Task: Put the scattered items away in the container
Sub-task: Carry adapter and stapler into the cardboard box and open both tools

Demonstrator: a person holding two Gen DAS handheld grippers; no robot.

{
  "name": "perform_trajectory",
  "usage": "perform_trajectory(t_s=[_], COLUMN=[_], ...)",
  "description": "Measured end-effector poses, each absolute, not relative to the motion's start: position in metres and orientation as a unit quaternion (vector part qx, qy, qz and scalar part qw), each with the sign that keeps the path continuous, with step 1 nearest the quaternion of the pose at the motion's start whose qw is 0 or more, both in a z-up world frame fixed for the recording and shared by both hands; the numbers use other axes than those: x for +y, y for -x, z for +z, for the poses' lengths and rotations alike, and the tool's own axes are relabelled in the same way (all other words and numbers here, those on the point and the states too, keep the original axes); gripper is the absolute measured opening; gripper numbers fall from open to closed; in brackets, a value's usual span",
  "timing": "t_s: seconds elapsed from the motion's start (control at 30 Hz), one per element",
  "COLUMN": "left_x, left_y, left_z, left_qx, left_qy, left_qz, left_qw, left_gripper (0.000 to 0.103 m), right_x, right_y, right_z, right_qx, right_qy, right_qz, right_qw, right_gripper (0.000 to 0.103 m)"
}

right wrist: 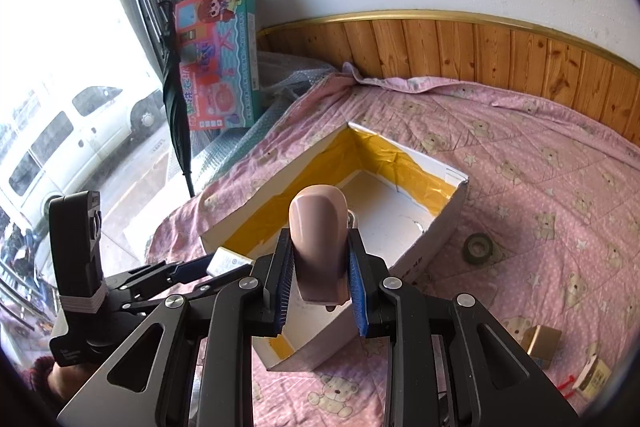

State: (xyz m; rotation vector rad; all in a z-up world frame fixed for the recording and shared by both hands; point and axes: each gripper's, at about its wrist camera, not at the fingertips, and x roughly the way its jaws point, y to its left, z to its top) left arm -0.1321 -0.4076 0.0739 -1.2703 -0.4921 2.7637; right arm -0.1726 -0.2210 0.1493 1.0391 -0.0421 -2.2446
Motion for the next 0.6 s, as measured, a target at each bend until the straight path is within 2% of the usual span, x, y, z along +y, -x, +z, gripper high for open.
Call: perform_trajectory(t_s=[0.6], left_x=[-0.442], left_y=[0.161], left_z=[0.046], left_qx=[-0.194], left_qy=[0.451], left_qz=[0.871], left_qw=[0.029], left_gripper=[0.047], right_x=[-0.272], right_y=[0.226], right_z=[0.095], right_qx=[0.009], right_qy=[-0.461], right_qz=[-0.824], right_qw=[0.330], right_gripper=[0.027])
